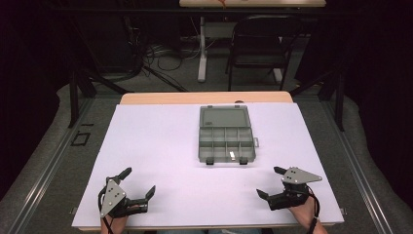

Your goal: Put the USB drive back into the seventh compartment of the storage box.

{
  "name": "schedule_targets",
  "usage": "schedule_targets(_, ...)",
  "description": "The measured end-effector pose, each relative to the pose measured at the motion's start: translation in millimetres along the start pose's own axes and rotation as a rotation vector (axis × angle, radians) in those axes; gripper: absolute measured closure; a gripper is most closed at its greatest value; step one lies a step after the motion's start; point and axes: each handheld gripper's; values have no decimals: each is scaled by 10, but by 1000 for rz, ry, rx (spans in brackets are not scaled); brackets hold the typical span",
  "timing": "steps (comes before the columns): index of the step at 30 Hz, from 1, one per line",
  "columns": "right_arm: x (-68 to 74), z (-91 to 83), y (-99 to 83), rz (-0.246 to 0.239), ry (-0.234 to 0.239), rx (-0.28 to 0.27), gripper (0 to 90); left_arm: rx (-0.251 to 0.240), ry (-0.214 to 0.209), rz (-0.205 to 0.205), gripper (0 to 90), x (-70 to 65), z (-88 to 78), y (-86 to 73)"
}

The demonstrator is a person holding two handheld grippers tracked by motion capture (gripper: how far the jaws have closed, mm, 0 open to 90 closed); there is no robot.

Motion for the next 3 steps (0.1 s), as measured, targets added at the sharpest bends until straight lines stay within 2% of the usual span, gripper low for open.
schedule_targets(3, -25, -30, -27, 30, 15, -30, 0, -4, -4, -3, 12, 1, 2, 0)
Point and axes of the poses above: each handheld gripper's, and its own axes: z roughly forward along the jaws, y roughly out of its top, x roughly to its left, and after that the axes turned 5 degrees about x, right-handed
